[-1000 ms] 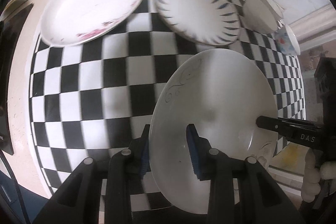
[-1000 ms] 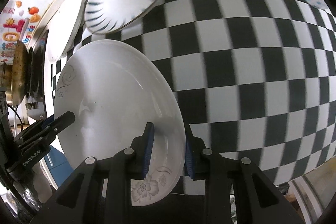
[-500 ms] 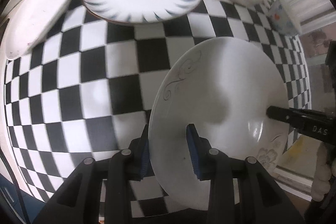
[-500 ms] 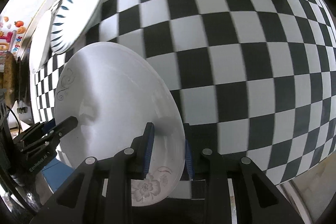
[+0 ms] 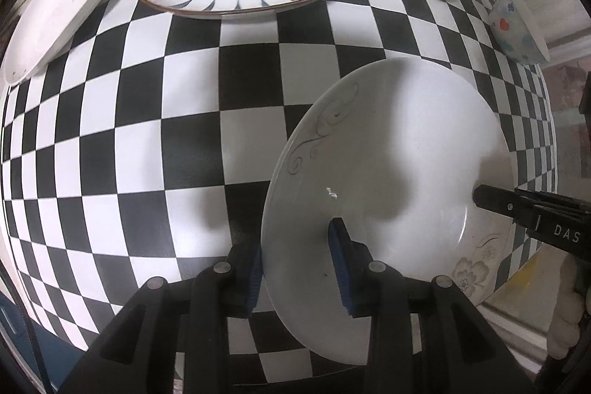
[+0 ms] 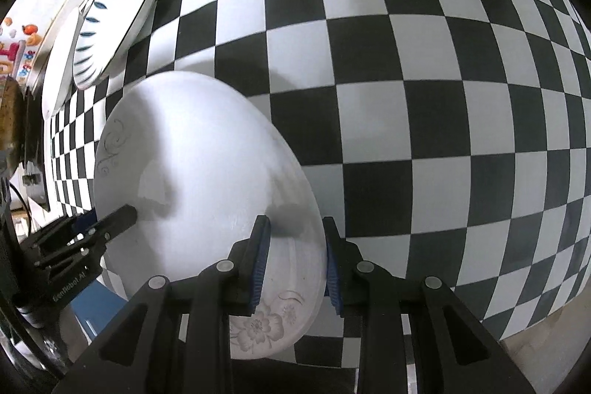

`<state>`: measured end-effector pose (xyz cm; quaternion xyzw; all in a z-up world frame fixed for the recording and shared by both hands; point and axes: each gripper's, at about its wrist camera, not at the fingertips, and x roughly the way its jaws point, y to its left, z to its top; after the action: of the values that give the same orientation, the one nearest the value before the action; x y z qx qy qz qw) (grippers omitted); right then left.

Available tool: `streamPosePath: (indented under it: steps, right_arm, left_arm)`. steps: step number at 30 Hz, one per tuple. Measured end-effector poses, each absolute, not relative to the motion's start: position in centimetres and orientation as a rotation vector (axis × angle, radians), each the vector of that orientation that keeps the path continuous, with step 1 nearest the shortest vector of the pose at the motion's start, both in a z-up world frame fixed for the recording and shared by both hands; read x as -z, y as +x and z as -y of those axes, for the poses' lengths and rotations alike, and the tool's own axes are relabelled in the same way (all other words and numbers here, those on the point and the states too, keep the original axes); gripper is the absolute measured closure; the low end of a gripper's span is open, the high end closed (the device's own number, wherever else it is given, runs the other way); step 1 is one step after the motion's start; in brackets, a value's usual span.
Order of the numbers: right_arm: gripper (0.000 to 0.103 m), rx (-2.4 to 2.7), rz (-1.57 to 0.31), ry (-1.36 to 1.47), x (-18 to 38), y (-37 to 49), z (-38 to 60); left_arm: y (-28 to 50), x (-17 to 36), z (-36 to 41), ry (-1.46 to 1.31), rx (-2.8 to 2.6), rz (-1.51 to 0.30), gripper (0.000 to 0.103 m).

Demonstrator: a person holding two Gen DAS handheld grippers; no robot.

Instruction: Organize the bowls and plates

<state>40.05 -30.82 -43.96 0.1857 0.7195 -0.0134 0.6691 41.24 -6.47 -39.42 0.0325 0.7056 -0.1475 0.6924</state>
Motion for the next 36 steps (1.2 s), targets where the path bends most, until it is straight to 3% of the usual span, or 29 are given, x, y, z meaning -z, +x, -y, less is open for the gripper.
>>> streamPosePath:
  steps: [5,8,12,13,15,20,29,32,36]
  right_arm:
    - [0.072,0.054,-1.561,0.331,41.4,40.3,31.9]
    - [0.063,0.065,-1.471,0.275,37.9,40.8,32.5]
    - [0.043,0.018,-1.288,0.241,32.5,42.8,30.0]
    - [0.028,-0.020,-1.248,0.251,31.5,43.7,29.1]
    - [0.009,-0.131,-1.201,0.296,30.4,45.9,26.4]
    - [0.009,-0.245,-1.413,0.428,33.9,55.7,18.7]
    - [0.011,-0.400,-1.442,0.277,38.9,70.8,6.9]
    - [0.016,-0.417,-1.482,0.198,41.1,74.0,4.8]
    - [0.036,-0.439,-1.583,0.238,44.4,75.7,4.0]
  left_arm:
    - [40.4,35.9,2.5,0.018,0.188,-1.469,0.069]
    - [40.3,32.4,-0.4,0.009,0.106,-1.345,0.069]
    - [42.1,28.2,-5.3,-0.052,0.058,-1.236,0.062]
    - [43.2,27.5,-6.7,-0.074,0.047,-1.221,0.057]
    - [45.4,26.8,-9.7,-0.110,0.020,-1.195,0.049]
    - [52.0,29.4,-16.8,-0.233,-0.009,-1.264,0.046]
    - [60.5,36.1,-24.0,-0.439,-0.004,-1.398,0.048]
    - [62.3,37.8,-24.3,-0.449,0.024,-1.440,0.048]
    - [63.4,38.9,-23.3,-0.414,0.060,-1.468,0.053]
